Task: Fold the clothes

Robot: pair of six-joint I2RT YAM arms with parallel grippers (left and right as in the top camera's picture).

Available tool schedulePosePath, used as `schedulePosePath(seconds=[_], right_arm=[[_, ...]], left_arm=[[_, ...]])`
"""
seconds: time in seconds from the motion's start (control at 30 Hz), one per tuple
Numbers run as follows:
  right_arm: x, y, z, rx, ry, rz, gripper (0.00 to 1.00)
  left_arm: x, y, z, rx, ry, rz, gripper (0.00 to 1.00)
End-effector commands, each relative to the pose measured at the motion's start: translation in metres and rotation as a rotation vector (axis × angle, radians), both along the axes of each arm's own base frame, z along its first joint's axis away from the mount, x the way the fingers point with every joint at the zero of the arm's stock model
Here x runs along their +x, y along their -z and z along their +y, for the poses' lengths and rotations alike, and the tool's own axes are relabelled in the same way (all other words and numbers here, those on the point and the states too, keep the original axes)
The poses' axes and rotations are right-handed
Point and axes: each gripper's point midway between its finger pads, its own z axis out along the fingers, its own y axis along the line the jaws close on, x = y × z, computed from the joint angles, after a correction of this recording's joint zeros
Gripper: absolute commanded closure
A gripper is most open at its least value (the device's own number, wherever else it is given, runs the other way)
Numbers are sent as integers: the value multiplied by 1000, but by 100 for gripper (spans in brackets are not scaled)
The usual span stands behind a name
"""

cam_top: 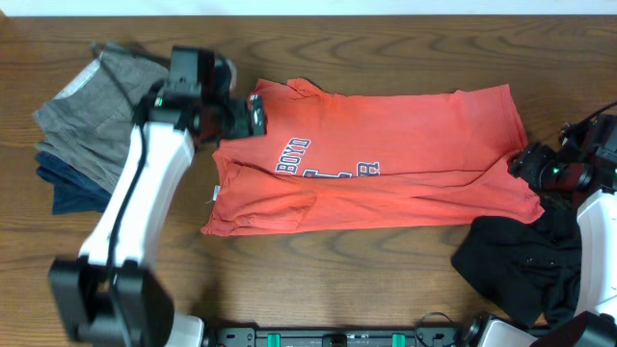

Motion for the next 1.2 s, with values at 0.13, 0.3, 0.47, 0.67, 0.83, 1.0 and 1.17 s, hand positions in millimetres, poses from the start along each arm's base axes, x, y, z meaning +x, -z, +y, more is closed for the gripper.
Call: schedulePosePath(seconds=[0.13, 0.3, 0.47, 0.67, 0.83, 1.0, 1.17], right_arm=[[-2, -1, 4, -16, -50, 4, 30], [-4, 1, 5, -12, -50, 15, 30], [-6, 2, 1, -33, -39, 25, 31], [-7, 2, 2, -30, -39, 31, 31], [-7, 3, 2, -29, -39, 34, 31], [-7, 3, 2, -29, -39, 34, 31], [-9, 3, 2, -26, -39, 40, 32]], left_arm=[[76, 18, -20, -19, 163, -61, 0], [122, 39, -21, -22, 153, -127, 0], [152, 63, -25, -28, 150, -196, 2], [171, 98, -27, -36, 137, -214, 7], [174, 127, -27, -50, 112, -181, 9], [172, 138, -32, -49, 120, -164, 21], [170, 139, -37, -53, 123, -156, 56]])
